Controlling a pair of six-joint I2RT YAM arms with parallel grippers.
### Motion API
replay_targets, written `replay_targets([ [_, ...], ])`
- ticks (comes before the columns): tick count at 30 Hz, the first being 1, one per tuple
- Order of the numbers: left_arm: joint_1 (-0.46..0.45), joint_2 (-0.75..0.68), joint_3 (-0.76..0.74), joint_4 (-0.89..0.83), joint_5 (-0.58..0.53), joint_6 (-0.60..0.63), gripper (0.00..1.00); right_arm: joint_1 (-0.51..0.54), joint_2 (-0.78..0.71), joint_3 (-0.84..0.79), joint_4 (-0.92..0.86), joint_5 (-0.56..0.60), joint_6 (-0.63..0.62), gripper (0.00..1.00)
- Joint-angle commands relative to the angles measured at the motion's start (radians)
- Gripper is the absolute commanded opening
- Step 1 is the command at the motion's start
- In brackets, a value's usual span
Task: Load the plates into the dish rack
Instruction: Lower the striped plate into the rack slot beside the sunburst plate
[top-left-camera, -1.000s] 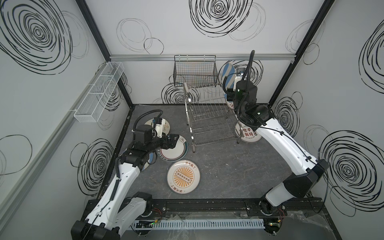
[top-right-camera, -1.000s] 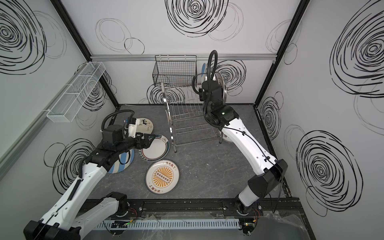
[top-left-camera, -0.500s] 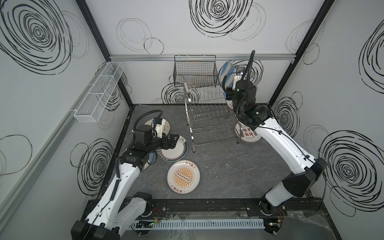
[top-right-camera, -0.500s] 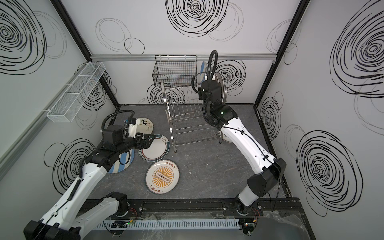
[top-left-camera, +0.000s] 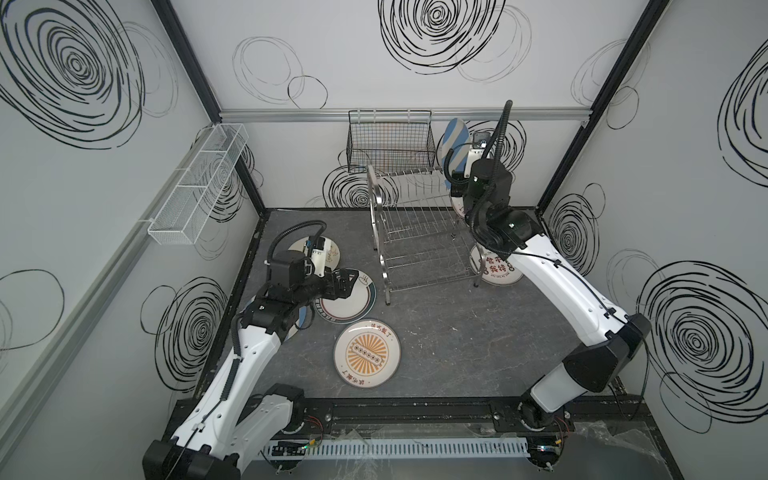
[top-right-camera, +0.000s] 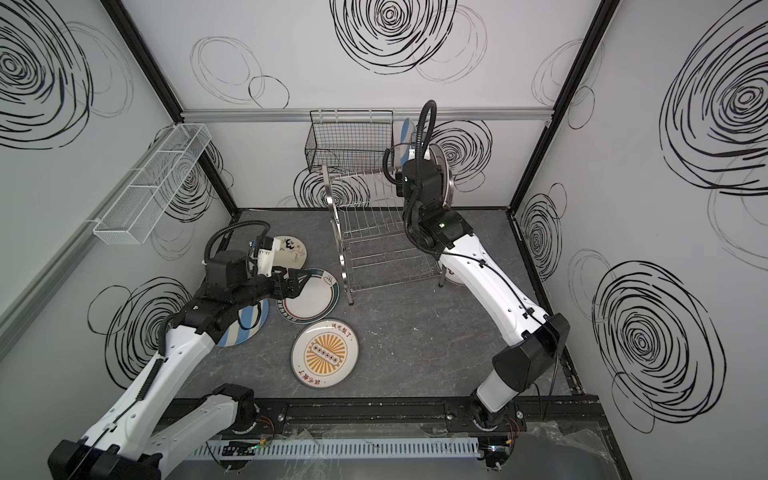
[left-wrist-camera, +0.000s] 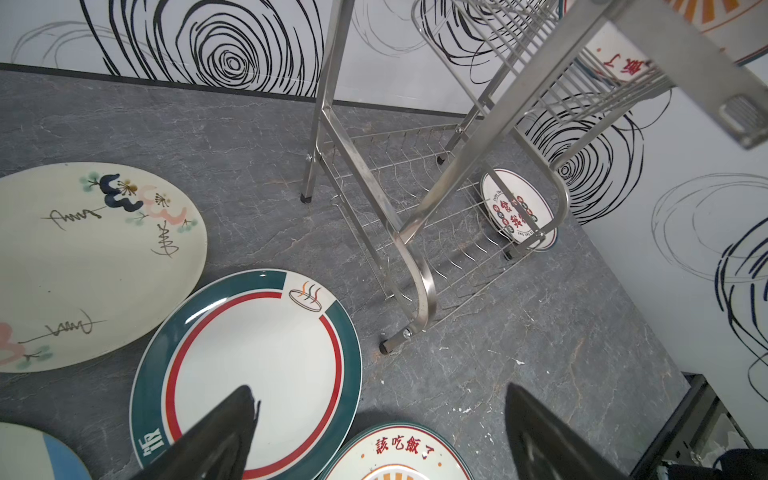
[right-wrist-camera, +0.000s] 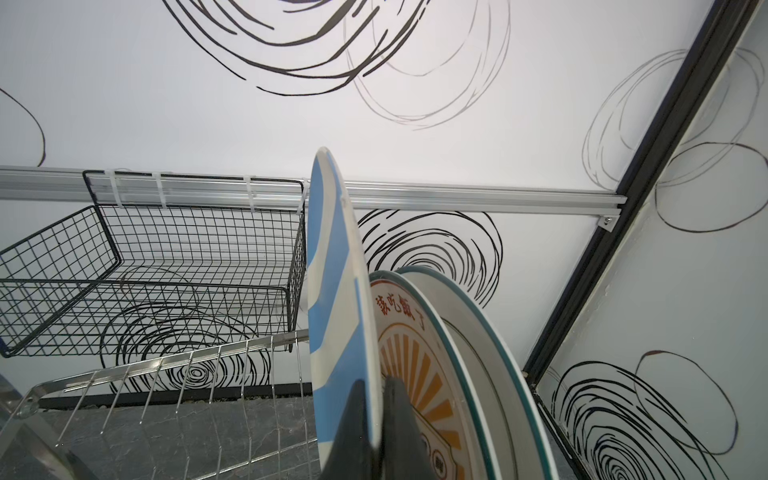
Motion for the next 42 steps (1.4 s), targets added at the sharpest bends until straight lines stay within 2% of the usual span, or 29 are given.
replay_targets([
  [1,0.009,0.0,-0.011,0.033,0.006,0.018,0.96,0.0,0.005,0.006,0.068,0.004,0.015,0.0],
  [24,0.009,0.003,-0.025,0.041,0.011,0.016,0.96,-0.008,-0.054,-0.173,0.08,0.009,0.064,0.0],
  [28,0.009,0.001,-0.029,0.044,0.017,0.013,0.96,-0.008,-0.08,-0.199,0.086,0.006,0.047,0.13],
  [42,0.009,-0.024,-0.037,0.041,0.021,0.012,0.96,0.031,-0.114,-0.21,0.061,0.016,0.04,0.39],
])
